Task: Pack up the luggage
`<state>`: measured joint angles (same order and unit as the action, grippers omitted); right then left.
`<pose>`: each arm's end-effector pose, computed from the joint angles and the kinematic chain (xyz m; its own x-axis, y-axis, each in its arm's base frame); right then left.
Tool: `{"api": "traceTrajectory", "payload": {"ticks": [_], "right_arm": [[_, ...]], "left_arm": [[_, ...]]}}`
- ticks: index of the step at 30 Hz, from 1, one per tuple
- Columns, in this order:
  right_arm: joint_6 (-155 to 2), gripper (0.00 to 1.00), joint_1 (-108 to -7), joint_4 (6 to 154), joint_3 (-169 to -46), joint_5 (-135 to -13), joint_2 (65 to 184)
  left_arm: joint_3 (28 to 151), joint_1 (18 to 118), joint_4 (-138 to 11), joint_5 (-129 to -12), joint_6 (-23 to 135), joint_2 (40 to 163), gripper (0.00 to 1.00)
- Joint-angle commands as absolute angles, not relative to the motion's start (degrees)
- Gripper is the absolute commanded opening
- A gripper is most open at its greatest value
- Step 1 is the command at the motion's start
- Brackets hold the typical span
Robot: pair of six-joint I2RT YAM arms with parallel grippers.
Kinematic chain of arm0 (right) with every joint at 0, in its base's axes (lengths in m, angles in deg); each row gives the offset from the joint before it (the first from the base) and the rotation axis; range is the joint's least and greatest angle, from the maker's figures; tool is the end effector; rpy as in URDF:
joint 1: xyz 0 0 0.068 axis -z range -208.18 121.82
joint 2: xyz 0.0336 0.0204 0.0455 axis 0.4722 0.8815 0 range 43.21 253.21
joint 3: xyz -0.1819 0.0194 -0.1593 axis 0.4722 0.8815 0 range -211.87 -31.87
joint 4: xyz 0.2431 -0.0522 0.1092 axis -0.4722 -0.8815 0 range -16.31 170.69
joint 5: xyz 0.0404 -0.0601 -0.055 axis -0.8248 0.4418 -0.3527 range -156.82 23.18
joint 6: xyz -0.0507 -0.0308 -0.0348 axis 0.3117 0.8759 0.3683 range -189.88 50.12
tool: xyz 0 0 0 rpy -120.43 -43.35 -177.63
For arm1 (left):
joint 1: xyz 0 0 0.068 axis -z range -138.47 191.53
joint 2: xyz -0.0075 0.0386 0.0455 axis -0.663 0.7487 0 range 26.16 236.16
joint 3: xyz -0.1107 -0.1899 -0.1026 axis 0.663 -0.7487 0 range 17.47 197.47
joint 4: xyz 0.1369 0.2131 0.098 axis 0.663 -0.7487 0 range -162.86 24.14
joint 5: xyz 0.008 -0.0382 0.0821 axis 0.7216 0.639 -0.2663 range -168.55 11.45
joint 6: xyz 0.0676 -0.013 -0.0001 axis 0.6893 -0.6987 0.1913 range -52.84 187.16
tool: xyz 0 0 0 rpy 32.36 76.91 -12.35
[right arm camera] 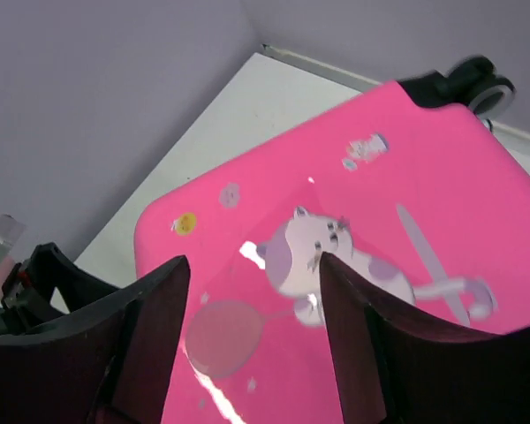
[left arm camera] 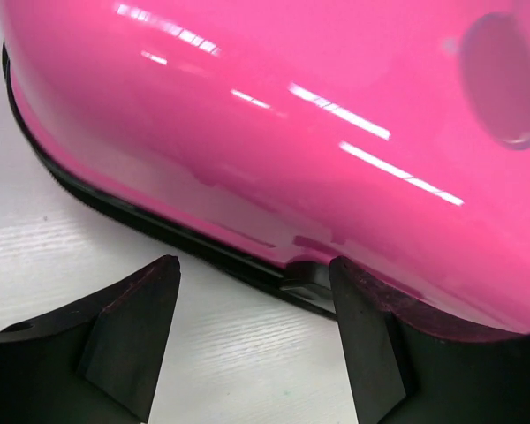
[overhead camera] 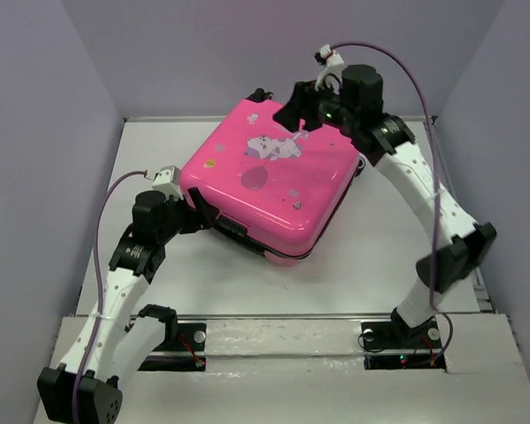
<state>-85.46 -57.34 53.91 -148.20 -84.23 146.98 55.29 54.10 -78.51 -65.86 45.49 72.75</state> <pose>0.3718 0.2265 0.4225 -0.3994 0.0704 -0.9141 -0.6343 0.6986 0.3310 0.2330 -0.0645 0.2560 -0.4833 -0.2614 -0.8355 0.2514 0.8728 -0.4184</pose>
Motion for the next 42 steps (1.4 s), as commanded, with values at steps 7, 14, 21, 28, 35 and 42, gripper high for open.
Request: {"api": "traceTrajectory", "payload": {"ticks": [7, 14, 21, 28, 35, 42], "right_arm": [[-86.31, 0.07, -57.17, 73.64, -91.72, -90.9, 104.77], [-93.26, 0.08, -57.18, 78.14, -60.73, -89.85, 85.76], [-89.85, 0.41, -57.18, 83.29, -56.31, -83.69, 89.6], [-88.08, 0.44, -57.18, 97.12, -54.19, -88.26, 96.91], [-87.99, 0.45, -57.18, 104.68, -50.5, -90.03, 99.9], [-88.17, 0.33, -57.18, 113.73, -49.09, -91.17, 104.38]], "left_arm": [[59.84, 54.71, -79.92, -58.52, 45.1, 61.68, 0.7], [54.39, 55.41, -84.23, -46.31, 43.96, 55.0, 0.35], [50.52, 64.17, -83.01, -46.01, 39.75, 54.99, 0.29], [49.38, 74.22, -77.56, -54.72, 35.53, 59.82, 0.32], [46.12, 82.56, -67.2, -58.24, 32.71, 68.42, 0.4], [47.97, 86.61, -63.31, -61.75, 32.71, 74.06, 0.41]]}}
